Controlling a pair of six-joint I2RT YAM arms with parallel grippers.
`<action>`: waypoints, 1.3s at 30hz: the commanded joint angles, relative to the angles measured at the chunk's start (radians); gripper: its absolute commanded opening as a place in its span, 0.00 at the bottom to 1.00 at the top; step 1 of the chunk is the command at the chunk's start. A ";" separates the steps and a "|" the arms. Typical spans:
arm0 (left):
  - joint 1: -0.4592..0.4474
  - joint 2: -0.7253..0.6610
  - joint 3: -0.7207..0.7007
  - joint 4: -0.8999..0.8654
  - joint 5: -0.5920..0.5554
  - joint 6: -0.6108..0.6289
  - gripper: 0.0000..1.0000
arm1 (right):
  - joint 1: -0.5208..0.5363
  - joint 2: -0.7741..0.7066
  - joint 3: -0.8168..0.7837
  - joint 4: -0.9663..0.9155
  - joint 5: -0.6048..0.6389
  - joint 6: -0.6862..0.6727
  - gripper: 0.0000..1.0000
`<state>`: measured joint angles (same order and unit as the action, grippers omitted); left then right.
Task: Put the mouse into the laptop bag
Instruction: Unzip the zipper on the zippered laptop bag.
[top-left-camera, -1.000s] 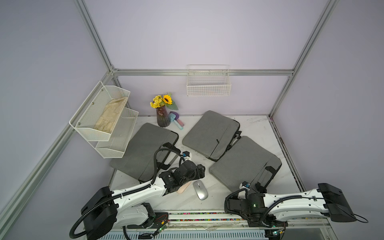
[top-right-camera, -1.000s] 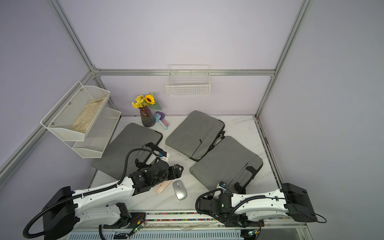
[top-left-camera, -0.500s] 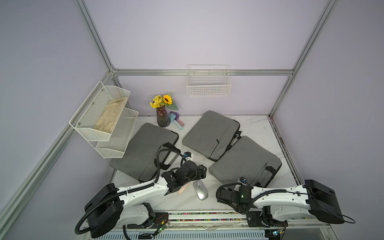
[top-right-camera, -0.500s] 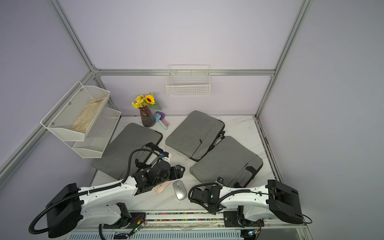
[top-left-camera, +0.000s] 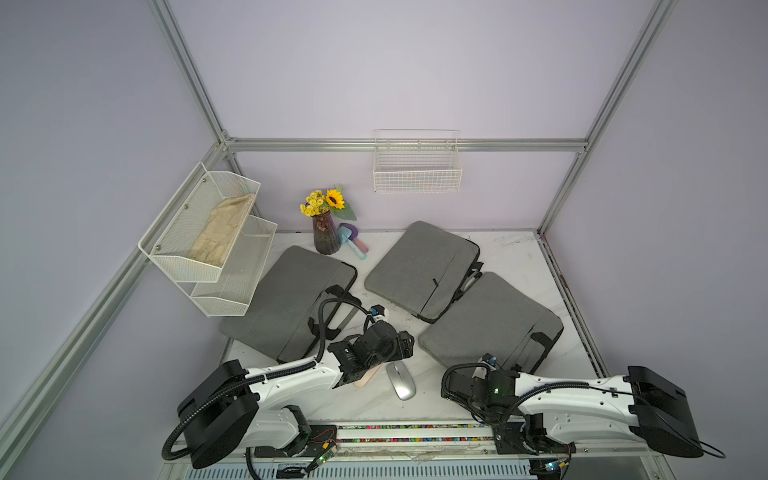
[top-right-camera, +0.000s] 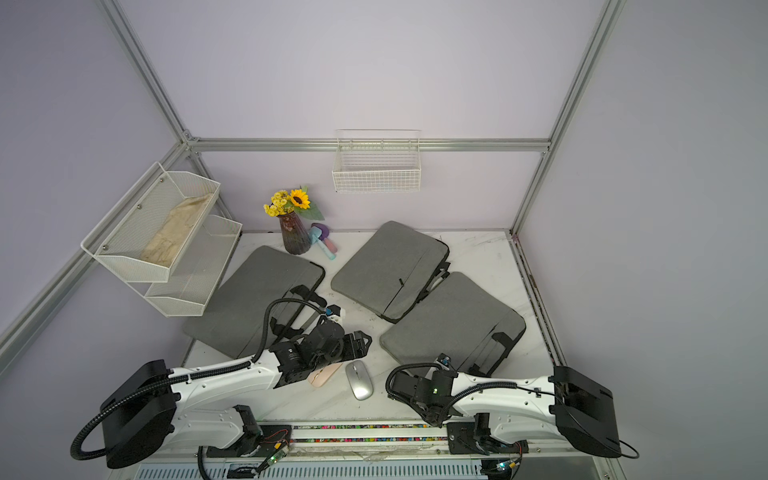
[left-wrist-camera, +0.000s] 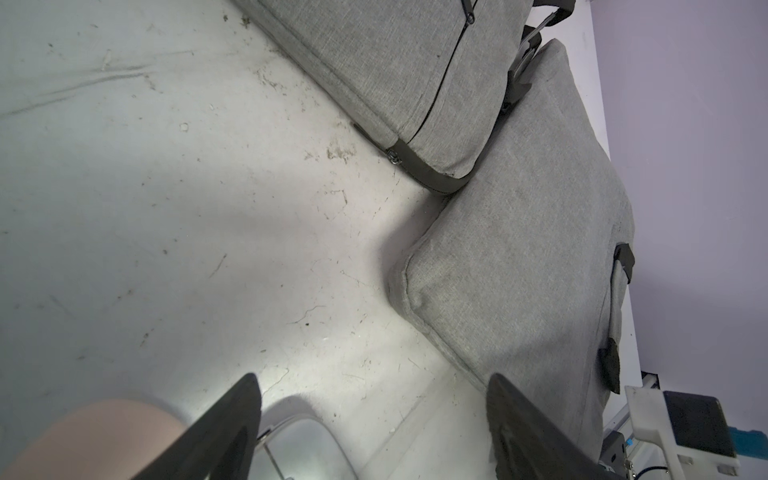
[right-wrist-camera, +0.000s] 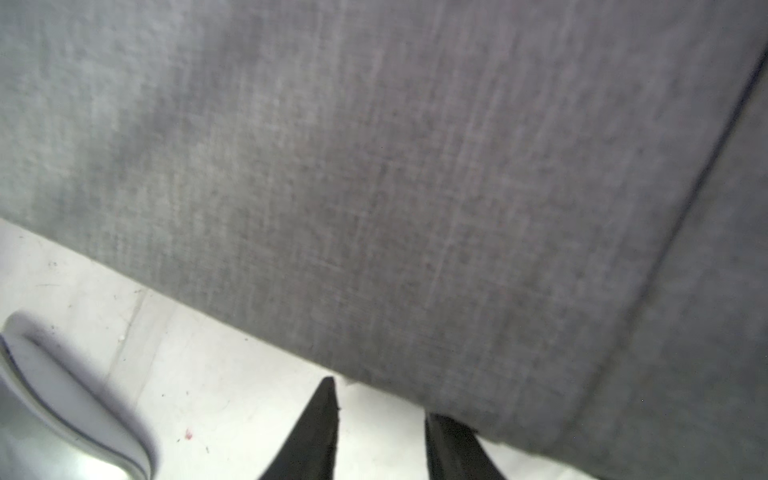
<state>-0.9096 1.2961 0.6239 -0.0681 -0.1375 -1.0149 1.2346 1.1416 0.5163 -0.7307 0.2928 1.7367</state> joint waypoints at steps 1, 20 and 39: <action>0.006 0.002 -0.007 0.038 0.015 -0.019 0.84 | -0.005 -0.044 -0.012 -0.061 -0.043 0.065 0.48; -0.009 0.277 0.047 0.358 0.317 -0.028 0.95 | -0.058 -0.094 -0.001 -0.241 -0.060 0.285 0.46; -0.026 0.627 0.368 0.350 0.303 -0.050 0.79 | -0.509 0.011 0.047 -0.057 -0.064 -0.305 0.24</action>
<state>-0.9325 1.8763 0.9123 0.3382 0.1787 -1.0580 0.7578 1.1198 0.5297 -0.8627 0.2413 1.5436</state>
